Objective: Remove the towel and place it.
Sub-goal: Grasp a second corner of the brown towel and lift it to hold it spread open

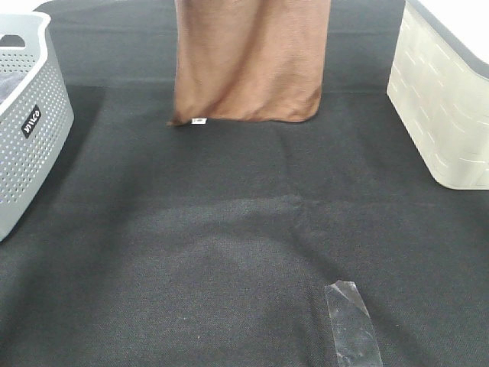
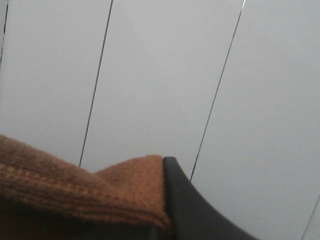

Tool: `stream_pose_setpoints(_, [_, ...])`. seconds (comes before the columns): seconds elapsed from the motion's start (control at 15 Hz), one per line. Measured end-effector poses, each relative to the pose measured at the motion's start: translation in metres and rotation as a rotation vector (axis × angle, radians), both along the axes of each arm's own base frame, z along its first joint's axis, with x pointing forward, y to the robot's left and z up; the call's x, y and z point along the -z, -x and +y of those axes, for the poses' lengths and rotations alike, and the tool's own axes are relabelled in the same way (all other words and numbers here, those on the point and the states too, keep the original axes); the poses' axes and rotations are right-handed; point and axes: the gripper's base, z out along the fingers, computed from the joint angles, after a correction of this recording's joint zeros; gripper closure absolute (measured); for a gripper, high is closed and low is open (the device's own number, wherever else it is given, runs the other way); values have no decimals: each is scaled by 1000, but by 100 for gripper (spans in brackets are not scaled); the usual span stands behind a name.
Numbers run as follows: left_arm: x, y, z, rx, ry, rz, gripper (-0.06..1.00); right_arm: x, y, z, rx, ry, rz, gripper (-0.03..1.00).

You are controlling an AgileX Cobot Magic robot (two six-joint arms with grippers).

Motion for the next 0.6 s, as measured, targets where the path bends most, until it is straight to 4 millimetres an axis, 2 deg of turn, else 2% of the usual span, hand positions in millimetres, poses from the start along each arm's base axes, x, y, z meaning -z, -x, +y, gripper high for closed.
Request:
stream_pose_setpoints(0.27, [-2, -20, 8, -26, 36, -67, 94, 9, -10, 5, -24, -31, -61, 96])
stream_pose_setpoints(0.4, [-7, -21, 8, -29, 48, -86, 94, 10, -13, -1, -12, -32, -62, 96])
stream_pose_setpoints(0.6, [-2, -25, 7, -36, 45, -69, 94, 10, -15, -7, -4, -49, -57, 96])
